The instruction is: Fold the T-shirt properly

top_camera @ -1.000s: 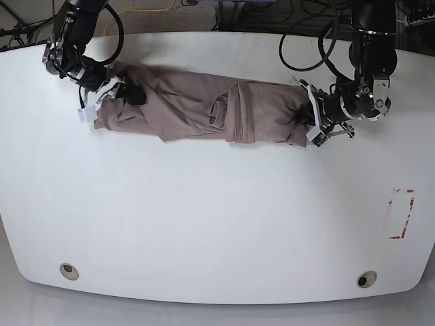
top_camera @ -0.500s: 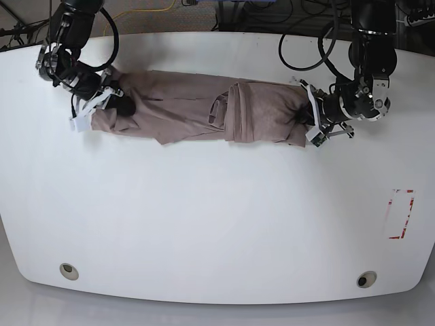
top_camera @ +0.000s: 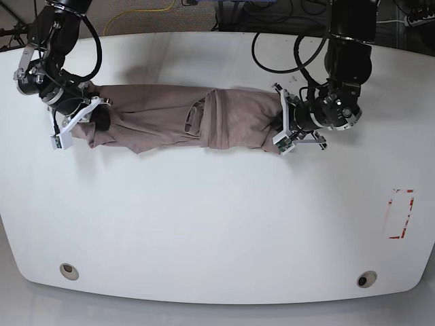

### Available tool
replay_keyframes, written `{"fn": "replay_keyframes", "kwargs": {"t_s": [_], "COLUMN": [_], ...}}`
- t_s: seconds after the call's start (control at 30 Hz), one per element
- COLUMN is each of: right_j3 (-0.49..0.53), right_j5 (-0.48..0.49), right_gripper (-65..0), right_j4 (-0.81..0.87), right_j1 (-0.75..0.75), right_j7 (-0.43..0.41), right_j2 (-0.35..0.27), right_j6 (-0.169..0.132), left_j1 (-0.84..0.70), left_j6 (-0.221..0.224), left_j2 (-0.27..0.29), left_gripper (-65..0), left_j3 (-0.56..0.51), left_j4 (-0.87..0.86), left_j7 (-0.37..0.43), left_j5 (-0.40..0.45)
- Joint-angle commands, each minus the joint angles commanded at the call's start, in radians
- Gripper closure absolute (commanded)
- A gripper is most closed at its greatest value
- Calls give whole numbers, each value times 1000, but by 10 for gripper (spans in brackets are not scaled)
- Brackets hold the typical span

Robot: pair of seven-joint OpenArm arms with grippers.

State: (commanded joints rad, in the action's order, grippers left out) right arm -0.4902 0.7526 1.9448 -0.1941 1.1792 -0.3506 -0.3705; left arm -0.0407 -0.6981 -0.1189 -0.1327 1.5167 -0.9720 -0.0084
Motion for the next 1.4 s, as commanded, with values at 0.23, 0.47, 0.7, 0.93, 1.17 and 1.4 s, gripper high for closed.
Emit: {"fn": "replay_keyframes", "kwargs": {"t_s": [0.23, 0.47, 0.7, 0.93, 1.17, 1.4], "right_j3": [107, 166, 193, 255, 313, 327], "right_j5": [-117, -138, -109, -29, -38, -167], "right_gripper": [0, 0, 0, 0, 0, 0], "right_j4": [55, 72, 83, 81, 80, 80], "right_j1": [15, 44, 71, 114, 155, 169], "right_j7": [0, 2, 2, 2, -2, -2], "right_j2": [-26, -31, -23, -6, 34, 83], "right_j6": [0, 0, -8, -9, -5, -6], "left_j1": [46, 69, 69, 89, 149, 164], "left_j6": [0, 0, 0, 0, 0, 0], "left_j2": [129, 196, 224, 252, 276, 276], "left_gripper": [0, 0, 0, 0, 0, 0], "left_j3": [0, -37, -129, -146, -141, -141], "left_j4": [-23, -23, -23, -63, -172, -195], "left_j7": [-49, -55, -54, -51, -49, -9], "left_j5": [110, 147, 178, 169, 169, 169]}}
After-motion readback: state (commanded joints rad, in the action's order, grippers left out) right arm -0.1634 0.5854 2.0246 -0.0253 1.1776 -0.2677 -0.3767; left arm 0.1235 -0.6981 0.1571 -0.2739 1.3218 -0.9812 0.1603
